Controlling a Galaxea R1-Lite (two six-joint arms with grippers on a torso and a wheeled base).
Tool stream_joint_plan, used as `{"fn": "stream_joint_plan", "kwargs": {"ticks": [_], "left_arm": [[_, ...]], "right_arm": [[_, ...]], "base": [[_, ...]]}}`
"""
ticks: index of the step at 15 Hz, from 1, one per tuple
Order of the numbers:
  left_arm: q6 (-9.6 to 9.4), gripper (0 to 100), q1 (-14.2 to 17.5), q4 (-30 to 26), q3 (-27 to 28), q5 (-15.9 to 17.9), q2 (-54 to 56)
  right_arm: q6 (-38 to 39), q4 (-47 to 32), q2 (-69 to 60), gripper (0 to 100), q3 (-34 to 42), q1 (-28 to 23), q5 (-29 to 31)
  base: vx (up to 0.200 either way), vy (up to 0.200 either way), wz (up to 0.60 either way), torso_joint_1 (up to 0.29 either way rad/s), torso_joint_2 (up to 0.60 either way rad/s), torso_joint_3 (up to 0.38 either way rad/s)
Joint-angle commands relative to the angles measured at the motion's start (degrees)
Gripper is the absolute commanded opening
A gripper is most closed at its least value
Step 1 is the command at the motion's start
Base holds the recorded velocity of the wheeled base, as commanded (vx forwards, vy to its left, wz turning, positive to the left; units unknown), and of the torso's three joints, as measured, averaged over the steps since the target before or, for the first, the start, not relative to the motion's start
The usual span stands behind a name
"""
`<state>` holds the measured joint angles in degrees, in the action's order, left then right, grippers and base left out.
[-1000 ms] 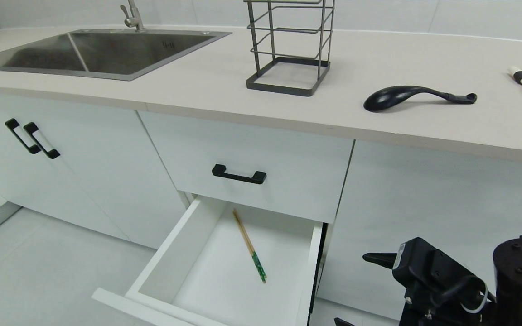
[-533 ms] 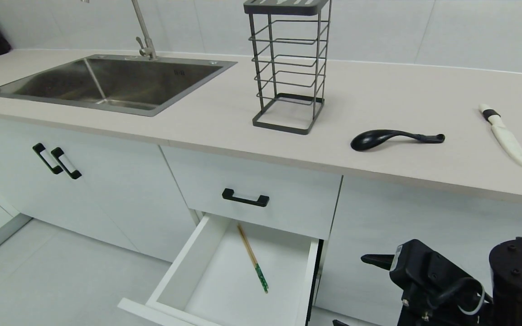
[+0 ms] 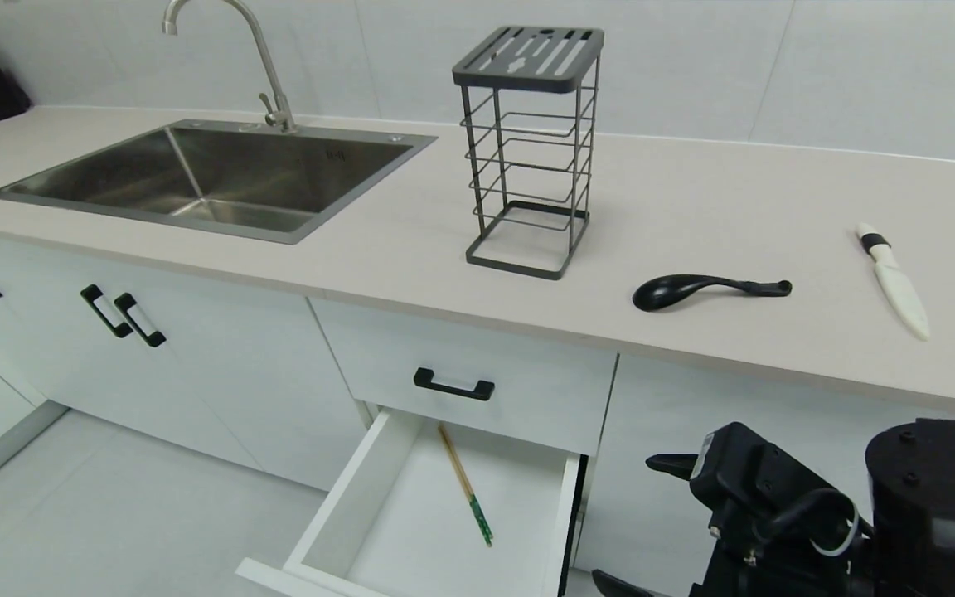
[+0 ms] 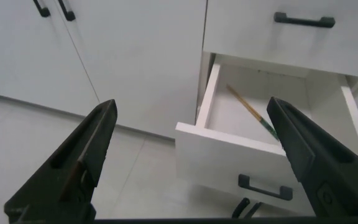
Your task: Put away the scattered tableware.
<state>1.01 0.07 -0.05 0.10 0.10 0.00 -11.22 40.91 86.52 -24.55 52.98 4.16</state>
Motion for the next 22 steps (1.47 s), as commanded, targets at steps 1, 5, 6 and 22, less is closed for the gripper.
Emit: {"fn": "stream_joint_plan", "kwargs": {"ticks": [1,5,6,22], "left_arm": [[0.04,100,0.0,0.0,0.0,0.0,0.0],[0.04,100,0.0,0.0,0.0,0.0,0.0],[0.04,100,0.0,0.0,0.0,0.1,0.0],[0.04,100,0.0,0.0,0.0,0.0,0.0]], "right_arm": [[0.0,0.0,1.7,100,-2.3,1.2,0.0],[0.0,0.0,5.3,100,-7.0,2.1,-0.3],[0.0,0.0,6.6,100,-8.2,2.1,-0.4],[0.7,6.3,11.2,100,-5.5,-9.7,-4.6]], "base": [[0.000,0.000,0.00,0.041,-0.46,-0.212],[0.000,0.000,0.00,0.310,-0.49,-0.218],[0.000,0.000,0.00,0.334,-0.49,-0.251],[0.000,0.000,0.00,0.274,-0.52,-0.250]]}}
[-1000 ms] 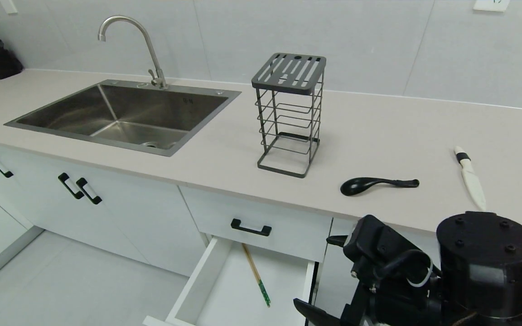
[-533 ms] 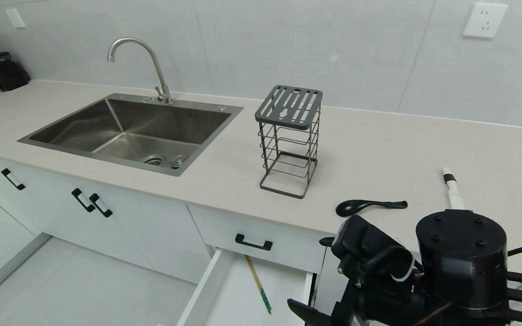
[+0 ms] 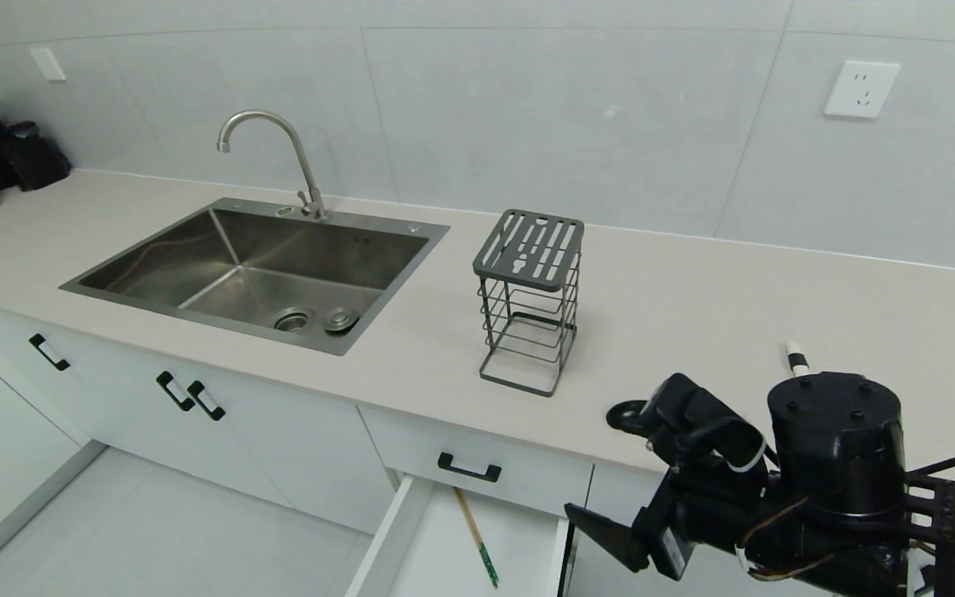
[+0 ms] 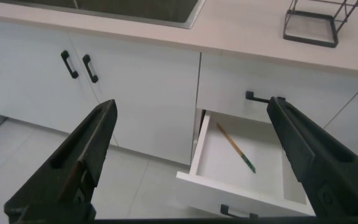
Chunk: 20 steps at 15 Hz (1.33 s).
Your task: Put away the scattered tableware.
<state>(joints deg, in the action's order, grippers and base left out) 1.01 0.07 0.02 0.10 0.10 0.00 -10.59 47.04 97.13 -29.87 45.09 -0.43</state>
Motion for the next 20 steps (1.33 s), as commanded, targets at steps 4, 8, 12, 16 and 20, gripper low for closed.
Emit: {"fn": "stream_joint_plan", "kwargs": {"ticks": [4,8,12,16,20], "left_arm": [[0.04,100,0.0,0.0,0.0,0.0,0.0],[0.04,100,0.0,0.0,0.0,0.0,0.0],[0.04,100,0.0,0.0,0.0,0.0,0.0],[0.04,100,0.0,0.0,0.0,0.0,0.0],[0.04,100,0.0,0.0,0.0,0.0,0.0]], "right_arm": [[1.4,0.1,-1.4,100,2.5,-3.7,0.2],[3.2,0.1,-4.4,100,4.1,-7.3,0.3],[3.2,0.0,-6.1,100,7.2,-12.4,2.4],[-2.0,0.2,-4.1,100,5.2,-22.2,-3.2],[-4.8,0.6,-3.5,100,6.7,-24.9,-7.2]], "base": [[0.000,0.000,0.00,0.000,0.00,0.000],[0.000,0.000,0.00,0.000,0.00,0.000],[0.000,0.000,0.00,0.000,0.00,0.000],[0.000,0.000,0.00,0.000,0.00,0.000],[0.000,0.000,0.00,0.000,0.00,0.000]]}}
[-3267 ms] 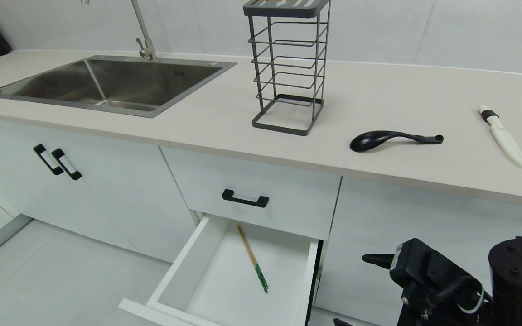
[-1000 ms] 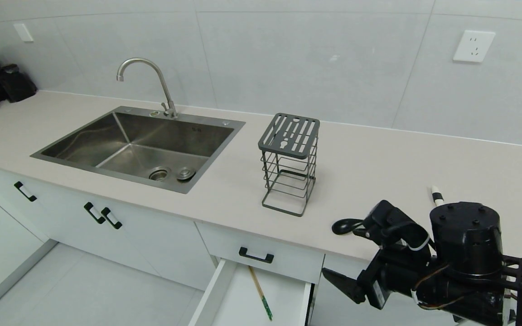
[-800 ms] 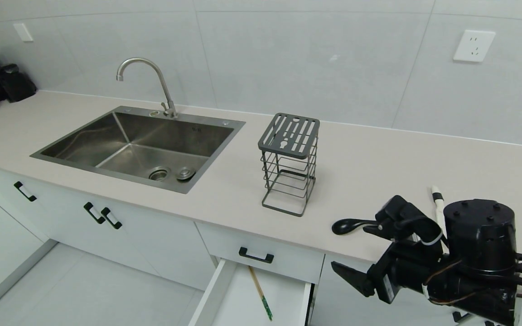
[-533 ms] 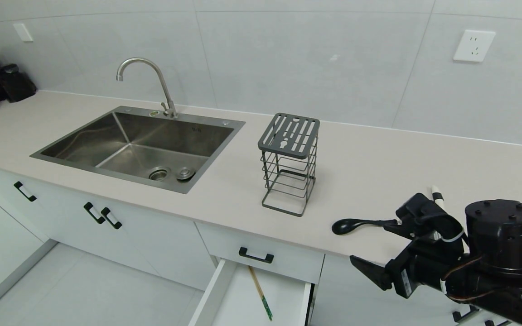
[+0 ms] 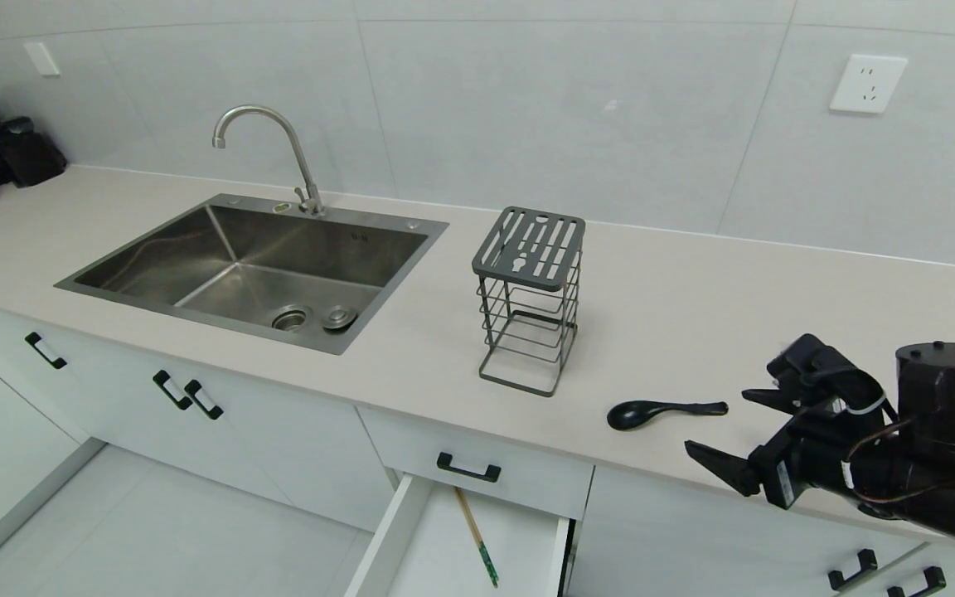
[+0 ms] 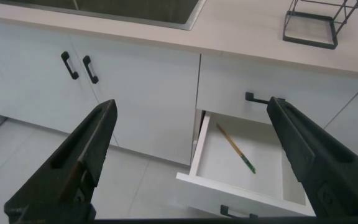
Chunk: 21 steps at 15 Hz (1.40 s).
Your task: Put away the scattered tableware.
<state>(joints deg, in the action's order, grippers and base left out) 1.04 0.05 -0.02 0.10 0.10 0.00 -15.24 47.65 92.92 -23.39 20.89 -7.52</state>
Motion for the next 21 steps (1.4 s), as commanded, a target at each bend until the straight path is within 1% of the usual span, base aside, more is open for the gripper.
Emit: {"fn": "stream_joint_plan", "kwargs": {"ticks": [1,5,9,13,16,21], "left_arm": [[0.02,100,0.0,0.0,0.0,0.0,0.0],[0.02,100,0.0,0.0,0.0,0.0,0.0],[0.02,100,0.0,0.0,0.0,0.0,0.0],[0.02,100,0.0,0.0,0.0,0.0,0.0],[0.02,100,0.0,0.0,0.0,0.1,0.0],[0.02,100,0.0,0.0,0.0,0.0,0.0]], "right_arm": [[-0.2,0.1,1.7,100,0.1,-0.7,-0.3],[-0.8,0.1,6.1,100,-1.5,-0.5,-0.7],[-1.5,0.1,12.7,100,-6.9,0.0,-0.2],[-1.5,0.7,17.7,100,-10.5,1.3,0.0],[-1.5,0.8,19.4,100,-10.9,1.3,0.1],[-1.5,0.8,22.4,100,-14.6,1.3,1.0]], "base": [[0.000,0.000,0.00,0.000,0.00,0.000],[0.000,0.000,0.00,0.000,0.00,0.000],[0.000,0.000,0.00,0.000,0.00,0.000],[0.000,0.000,0.00,0.000,0.00,0.000],[0.000,0.000,0.00,0.000,0.00,0.000],[0.000,0.000,0.00,0.000,0.00,0.000]]}}
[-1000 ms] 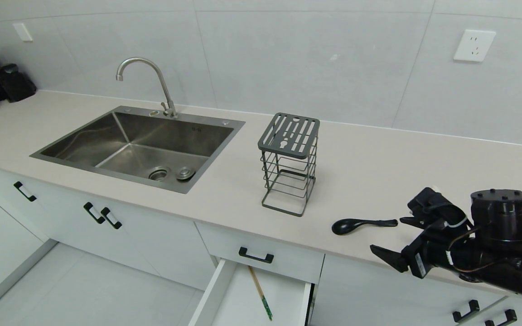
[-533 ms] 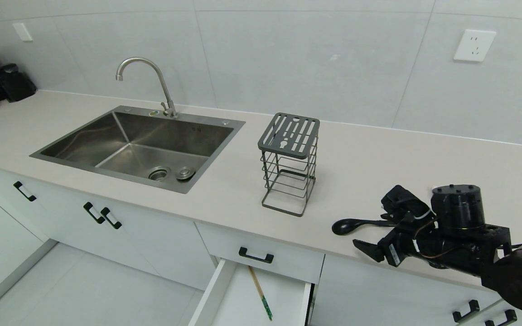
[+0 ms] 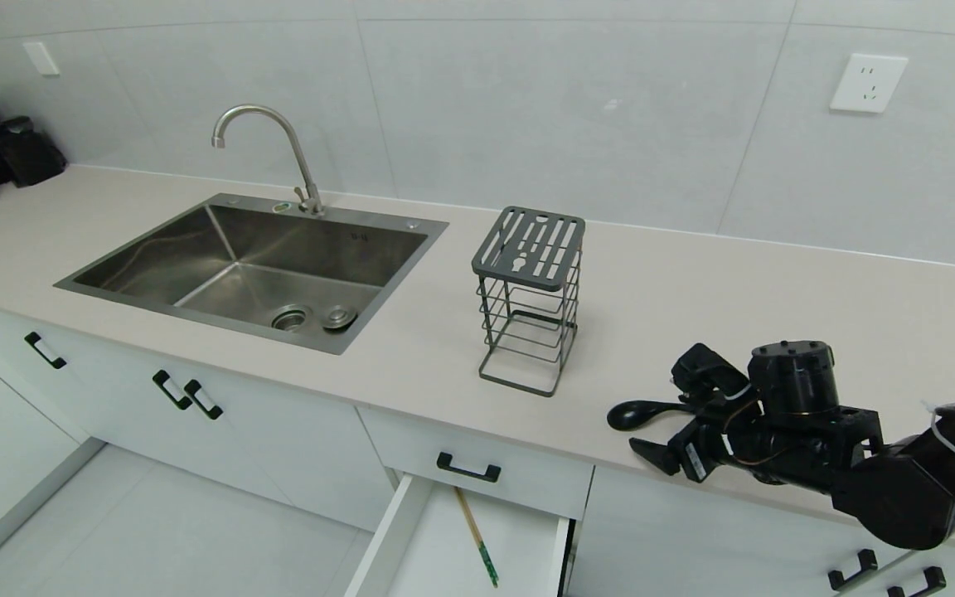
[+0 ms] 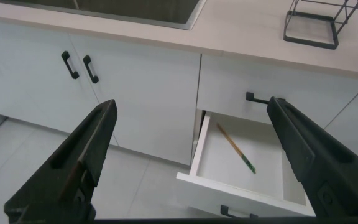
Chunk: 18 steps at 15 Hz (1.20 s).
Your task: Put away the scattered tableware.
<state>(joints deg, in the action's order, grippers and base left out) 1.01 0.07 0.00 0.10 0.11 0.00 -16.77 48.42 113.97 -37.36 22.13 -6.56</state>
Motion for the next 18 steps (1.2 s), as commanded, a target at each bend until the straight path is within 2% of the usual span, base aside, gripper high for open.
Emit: {"fn": "stream_joint_plan", "kwargs": {"ticks": [1,7,14,15,18], "left_arm": [[0.04,100,0.0,0.0,0.0,0.0,0.0],[0.04,100,0.0,0.0,0.0,0.0,0.0],[0.04,100,0.0,0.0,0.0,0.0,0.0],[0.04,100,0.0,0.0,0.0,0.0,0.0],[0.04,100,0.0,0.0,0.0,0.0,0.0]], "right_arm": [[0.0,0.0,1.8,100,-0.6,0.0,0.1],[0.1,0.0,4.7,100,-4.4,-0.4,1.6],[0.1,0.0,5.7,100,-4.6,-0.4,1.7],[0.1,0.0,5.8,0,-4.9,-0.4,1.8],[0.1,0.0,6.2,0,-5.2,-0.5,3.2]], "base": [[0.000,0.000,0.00,0.000,0.00,0.000],[0.000,0.000,0.00,0.000,0.00,0.000],[0.000,0.000,0.00,0.000,0.00,0.000],[0.000,0.000,0.00,0.000,0.00,0.000],[0.000,0.000,0.00,0.000,0.00,0.000]]}}
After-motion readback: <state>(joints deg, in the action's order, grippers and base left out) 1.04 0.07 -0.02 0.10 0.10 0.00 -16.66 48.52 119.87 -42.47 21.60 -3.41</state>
